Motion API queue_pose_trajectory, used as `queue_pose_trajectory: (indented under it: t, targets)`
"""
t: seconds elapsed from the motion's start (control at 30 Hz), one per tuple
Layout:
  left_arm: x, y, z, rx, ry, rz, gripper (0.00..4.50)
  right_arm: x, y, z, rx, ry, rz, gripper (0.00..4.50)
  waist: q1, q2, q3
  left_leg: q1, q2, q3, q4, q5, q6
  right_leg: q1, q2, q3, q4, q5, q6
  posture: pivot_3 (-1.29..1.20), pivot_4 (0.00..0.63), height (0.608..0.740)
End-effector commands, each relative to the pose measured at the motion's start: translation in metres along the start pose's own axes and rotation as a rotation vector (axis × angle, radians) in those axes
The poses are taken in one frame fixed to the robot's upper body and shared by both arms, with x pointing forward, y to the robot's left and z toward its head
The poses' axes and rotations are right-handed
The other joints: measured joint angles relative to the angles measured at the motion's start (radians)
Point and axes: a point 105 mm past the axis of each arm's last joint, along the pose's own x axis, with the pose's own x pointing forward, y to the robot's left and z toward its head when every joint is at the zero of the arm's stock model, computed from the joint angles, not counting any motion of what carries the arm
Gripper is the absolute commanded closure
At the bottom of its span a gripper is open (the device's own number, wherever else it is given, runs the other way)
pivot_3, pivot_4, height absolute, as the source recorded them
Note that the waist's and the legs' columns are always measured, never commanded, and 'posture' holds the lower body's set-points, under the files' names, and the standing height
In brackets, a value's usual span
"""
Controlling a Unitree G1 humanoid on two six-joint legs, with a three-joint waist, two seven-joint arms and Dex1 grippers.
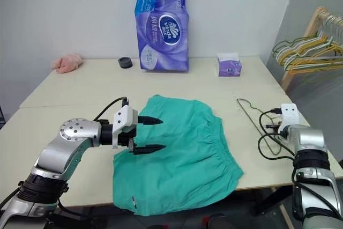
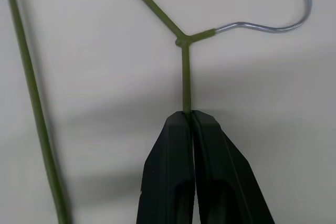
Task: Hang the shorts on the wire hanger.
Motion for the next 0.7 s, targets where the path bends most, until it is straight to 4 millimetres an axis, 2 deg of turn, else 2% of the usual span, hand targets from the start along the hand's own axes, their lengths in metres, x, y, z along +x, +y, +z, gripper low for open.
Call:
queue_pose_trajectory:
  t: [0.03, 0.07, 0.2, 0.4, 0.53, 0.7]
  targets:
    - [-0.009, 0.027, 0.007, 0.026, -0.020, 0.145, 0.00, -0.005, 0.004, 0.009, -0.044, -0.051, 0.019, 4.45, 0.001, 0.001, 0.000, 0.000, 0.000, 0.000, 0.000, 0.000, 0.000, 0.000, 0.000, 0.000, 0.000, 0.000, 0.000, -0.14, 0.017, 0.740]
    - [-0.012, 0.032, 0.005, 0.014, -0.020, 0.165, 0.00, -0.009, 0.006, 0.014, -0.034, -0.071, 0.037, 4.45, 0.000, 0.002, 0.001, 0.000, 0.000, 0.000, 0.000, 0.000, 0.000, -0.001, 0.000, 0.000, 0.000, 0.000, 0.000, -0.14, 0.017, 0.740]
    - [-0.027, 0.059, 0.002, -0.063, -0.046, 0.290, 0.00, -0.036, 0.027, 0.041, -0.208, -0.237, 0.136, 4.45, -0.002, 0.010, 0.004, -0.004, 0.000, 0.000, 0.000, 0.000, 0.000, -0.006, -0.001, 0.002, 0.002, 0.000, 0.000, -0.15, 0.017, 0.740]
    - [-0.041, 0.084, 0.000, -0.202, -0.091, 0.380, 0.00, -0.068, 0.050, 0.063, -0.423, -0.424, 0.174, 4.45, -0.003, 0.012, 0.004, -0.004, -0.001, 0.000, 0.000, 0.000, 0.000, -0.008, -0.002, 0.003, 0.003, 0.000, 0.000, -0.16, 0.015, 0.740]
    - [-0.044, 0.082, -0.001, -0.322, -0.131, 0.331, 0.00, -0.087, 0.069, 0.075, -0.618, -0.578, 0.205, 4.45, -0.007, 0.012, 0.004, -0.004, -0.001, 0.000, 0.000, 0.000, 0.000, -0.008, -0.002, 0.003, 0.004, 0.000, 0.000, -0.16, 0.014, 0.740]
    - [-0.041, 0.057, -0.003, -0.403, -0.100, 0.151, 0.00, -0.109, 0.105, 0.076, -0.969, -0.762, 0.317, 4.45, -0.010, 0.012, 0.004, -0.004, -0.001, 0.000, 0.000, 0.000, 0.000, -0.008, -0.002, 0.003, 0.004, 0.000, 0.001, -0.16, 0.014, 0.740]
